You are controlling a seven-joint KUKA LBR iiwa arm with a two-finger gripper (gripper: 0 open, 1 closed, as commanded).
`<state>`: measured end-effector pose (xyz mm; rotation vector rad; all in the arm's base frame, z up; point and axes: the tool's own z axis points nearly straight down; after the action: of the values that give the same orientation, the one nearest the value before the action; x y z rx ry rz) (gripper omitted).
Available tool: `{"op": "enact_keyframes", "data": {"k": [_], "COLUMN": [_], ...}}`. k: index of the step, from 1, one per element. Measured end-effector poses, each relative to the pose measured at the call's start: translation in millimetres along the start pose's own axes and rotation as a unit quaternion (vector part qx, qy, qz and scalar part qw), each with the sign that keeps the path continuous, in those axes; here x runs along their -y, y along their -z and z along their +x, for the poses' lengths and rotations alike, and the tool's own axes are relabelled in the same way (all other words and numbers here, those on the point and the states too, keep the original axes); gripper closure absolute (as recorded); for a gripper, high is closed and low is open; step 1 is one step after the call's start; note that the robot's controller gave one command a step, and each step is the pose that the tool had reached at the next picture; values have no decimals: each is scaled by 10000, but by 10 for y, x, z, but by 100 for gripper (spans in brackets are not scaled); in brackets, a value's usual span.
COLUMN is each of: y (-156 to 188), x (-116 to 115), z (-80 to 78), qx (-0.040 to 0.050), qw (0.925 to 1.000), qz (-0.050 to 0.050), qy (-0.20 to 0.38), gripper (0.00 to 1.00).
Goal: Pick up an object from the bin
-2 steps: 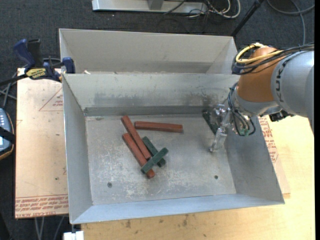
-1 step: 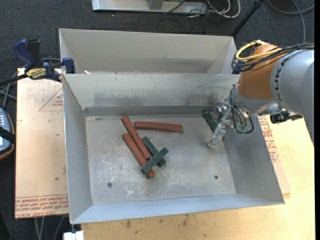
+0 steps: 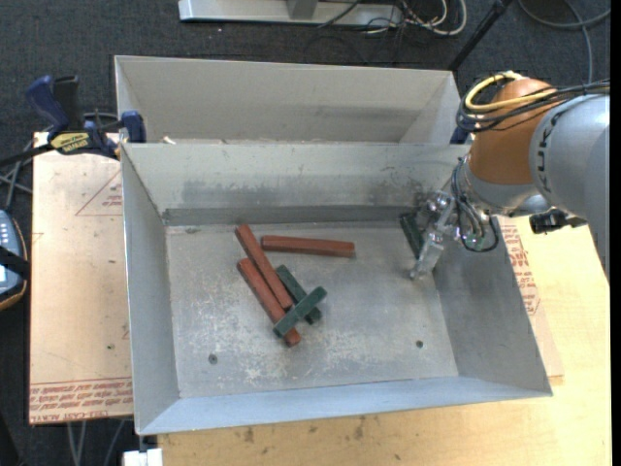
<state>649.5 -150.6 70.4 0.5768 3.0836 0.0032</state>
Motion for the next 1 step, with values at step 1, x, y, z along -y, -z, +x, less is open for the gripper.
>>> {"op": "enact_keyframes", "data": {"k": [1], "y": [3], "x": [-99], "z": [159], "qx": [-13], "qw": [10000], "qz": [11], "qy": [57], "gripper": [100]}}
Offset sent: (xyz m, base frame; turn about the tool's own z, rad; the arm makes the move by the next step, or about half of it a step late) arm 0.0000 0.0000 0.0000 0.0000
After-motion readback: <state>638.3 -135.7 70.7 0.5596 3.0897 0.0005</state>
